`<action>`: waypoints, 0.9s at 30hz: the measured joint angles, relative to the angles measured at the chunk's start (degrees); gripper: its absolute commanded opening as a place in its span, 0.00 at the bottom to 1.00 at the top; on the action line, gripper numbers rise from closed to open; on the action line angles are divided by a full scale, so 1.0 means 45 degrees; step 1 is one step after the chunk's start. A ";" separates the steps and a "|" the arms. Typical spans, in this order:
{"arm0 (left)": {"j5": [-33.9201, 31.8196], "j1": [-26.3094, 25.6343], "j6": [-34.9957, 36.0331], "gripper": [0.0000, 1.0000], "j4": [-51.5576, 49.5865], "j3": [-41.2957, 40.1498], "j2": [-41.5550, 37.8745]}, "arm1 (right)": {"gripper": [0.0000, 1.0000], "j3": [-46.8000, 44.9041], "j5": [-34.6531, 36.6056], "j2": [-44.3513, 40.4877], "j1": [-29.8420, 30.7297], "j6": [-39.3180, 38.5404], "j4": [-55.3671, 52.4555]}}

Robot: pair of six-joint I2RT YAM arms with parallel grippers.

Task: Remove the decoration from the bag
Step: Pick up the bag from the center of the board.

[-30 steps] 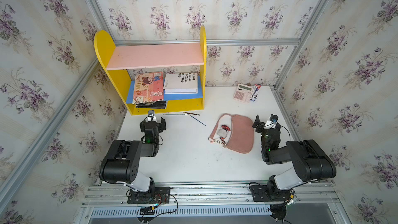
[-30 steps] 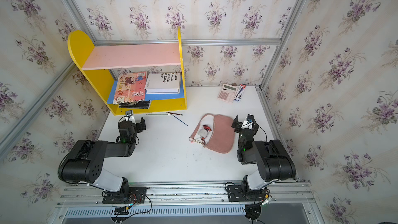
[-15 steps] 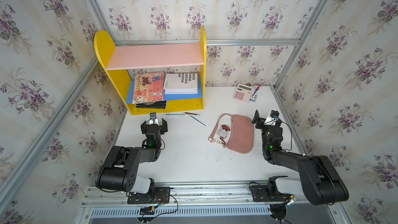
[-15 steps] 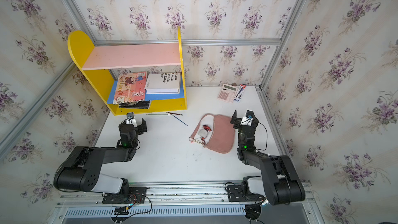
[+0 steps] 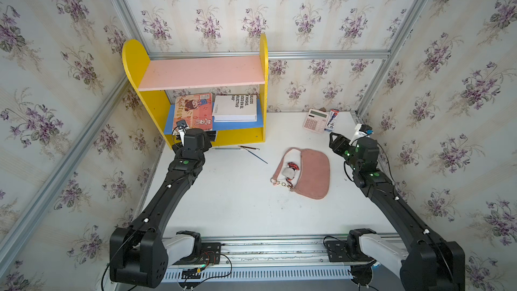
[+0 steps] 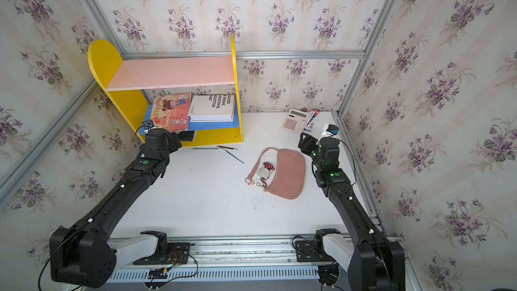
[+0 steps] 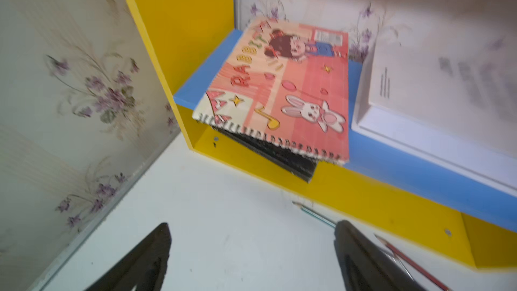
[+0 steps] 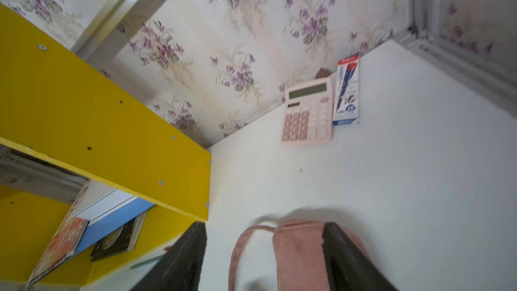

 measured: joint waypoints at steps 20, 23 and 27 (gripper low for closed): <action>0.4813 -0.7893 -0.3123 0.57 -0.0350 -0.0534 0.2555 | 0.58 0.1137 0.0073 0.3128 0.4269 0.0913 -0.3716; 0.5712 -0.8043 -0.3478 0.58 -0.0063 0.0253 0.4129 | 0.58 0.1161 0.0044 0.3337 0.4269 0.0879 -0.3619; 0.6499 -0.8058 -0.3419 0.59 -0.0073 0.1787 0.5678 | 0.58 0.1122 -0.0073 0.3400 0.4269 0.1044 -0.3497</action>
